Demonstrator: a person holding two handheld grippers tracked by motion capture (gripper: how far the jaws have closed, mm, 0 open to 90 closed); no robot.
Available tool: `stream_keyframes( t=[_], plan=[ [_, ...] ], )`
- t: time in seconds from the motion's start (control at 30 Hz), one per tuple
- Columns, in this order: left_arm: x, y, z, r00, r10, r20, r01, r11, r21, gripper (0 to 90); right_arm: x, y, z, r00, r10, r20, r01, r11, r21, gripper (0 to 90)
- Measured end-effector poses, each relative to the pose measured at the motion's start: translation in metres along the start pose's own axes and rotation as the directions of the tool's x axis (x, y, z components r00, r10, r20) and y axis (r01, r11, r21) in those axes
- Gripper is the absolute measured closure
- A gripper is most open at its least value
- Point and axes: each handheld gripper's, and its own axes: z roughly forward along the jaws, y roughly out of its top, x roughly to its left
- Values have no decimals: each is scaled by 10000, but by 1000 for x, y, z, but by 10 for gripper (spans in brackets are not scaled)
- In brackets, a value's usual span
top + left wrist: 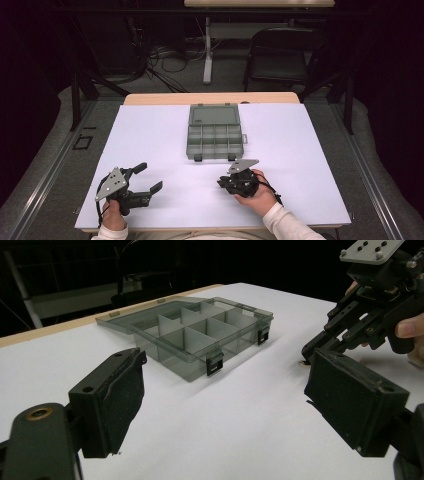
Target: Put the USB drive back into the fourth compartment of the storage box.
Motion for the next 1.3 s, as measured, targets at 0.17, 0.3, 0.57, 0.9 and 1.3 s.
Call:
stream_keyframes(
  t=[0.17, 0.3, 0.57, 0.9, 1.3],
  plan=[
    [0, 0, 0, 10000, -13, 3, 13, 10000, -11, 155, -2, 1, -2, 10000, 31, 42, -30, 9998, -181, 793],
    [0, 0, 0, 10000, -6, -16, 6, 10000, -2, 155, -4, 2, -5, 9999, 91, 112, -87, 9993, -351, 794],
    [0, -1, 1, 10000, -32, -64, 32, 10000, 14, 155, -6, 6, -11, 9998, 109, 150, -101, 9987, -509, 793],
    [0, -1, 2, 9999, -40, -92, 41, 10000, 56, 155, -13, 14, -17, 9996, 250, 165, -237, 9969, -746, 793],
    [0, -1, 1, 9999, -77, -126, 77, 9999, 64, 155, -23, 26, -23, 9993, 282, 237, -258, 9949, -975, 793]
  ],
)
